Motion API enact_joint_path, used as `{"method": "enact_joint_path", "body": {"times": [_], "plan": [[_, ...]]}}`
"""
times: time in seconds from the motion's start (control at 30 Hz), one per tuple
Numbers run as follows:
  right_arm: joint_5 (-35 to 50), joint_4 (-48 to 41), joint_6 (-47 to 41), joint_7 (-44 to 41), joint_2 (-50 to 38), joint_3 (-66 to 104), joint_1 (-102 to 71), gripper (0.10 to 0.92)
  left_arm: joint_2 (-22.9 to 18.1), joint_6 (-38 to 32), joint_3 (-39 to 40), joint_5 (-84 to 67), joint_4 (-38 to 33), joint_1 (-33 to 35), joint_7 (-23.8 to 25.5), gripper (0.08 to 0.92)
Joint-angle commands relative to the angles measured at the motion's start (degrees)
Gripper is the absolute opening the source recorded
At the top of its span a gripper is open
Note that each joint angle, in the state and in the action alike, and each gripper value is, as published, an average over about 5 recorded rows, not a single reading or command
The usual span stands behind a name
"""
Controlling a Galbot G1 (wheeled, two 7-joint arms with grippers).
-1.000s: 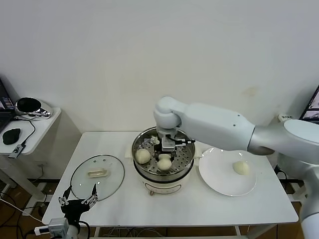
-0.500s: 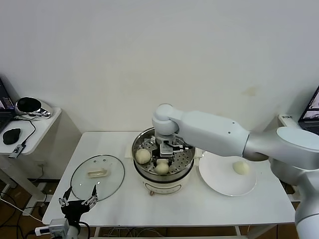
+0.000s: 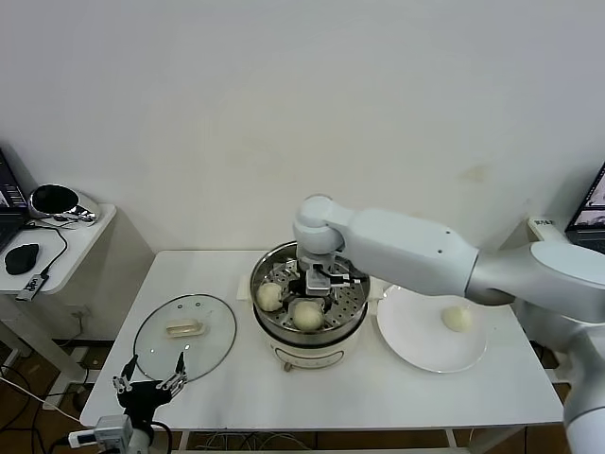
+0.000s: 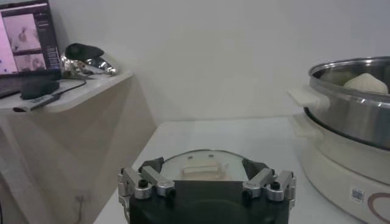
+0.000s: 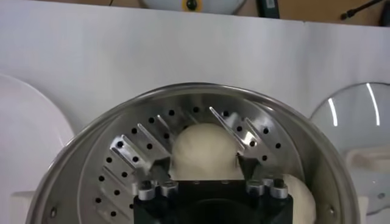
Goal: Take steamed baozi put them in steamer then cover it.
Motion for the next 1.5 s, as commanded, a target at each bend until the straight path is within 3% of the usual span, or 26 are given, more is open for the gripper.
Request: {"method": "enact_joint_path", "body": {"times": [0.03, 0.2, 0.33, 0.67, 1.03, 1.5], "plan": [[12.8, 5.1, -18.3, 0.6, -9.5, -0.6, 10.2, 0.822, 0.4, 0.1, 0.1, 0.0, -0.1, -0.2, 0.4, 0.823], [25.4, 6.8, -34.6, -1.2, -19.2, -3.7, 16.3, 0.823, 0.9, 0.6, 0.3, 0.0, 0.3, -0.9, 1.2, 0.823], [30.0, 7.5, -45.4, -2.6, -26.4, -4.5, 18.0, 0.823, 1.1, 1.1, 0.7, 0.0, 0.6, -1.3, 1.6, 0.823], [21.3, 5.1, -58.2, -3.0, -40.3, 7.4, 2.4, 0.823, 2.1, 1.5, 1.6, 0.1, -1.1, -0.3, 1.6, 0.823], [1.7, -3.8, -45.4, 1.4, -40.6, 28.3, -22.7, 0.823, 1.8, 1.5, 1.9, 0.9, -0.1, 1.0, 1.5, 0.823], [-5.6, -14.3, -38.6, 1.6, -31.5, 35.3, -31.0, 0.823, 0.3, 1.4, 1.7, 2.6, 1.0, 1.9, 1.6, 0.823]]}}
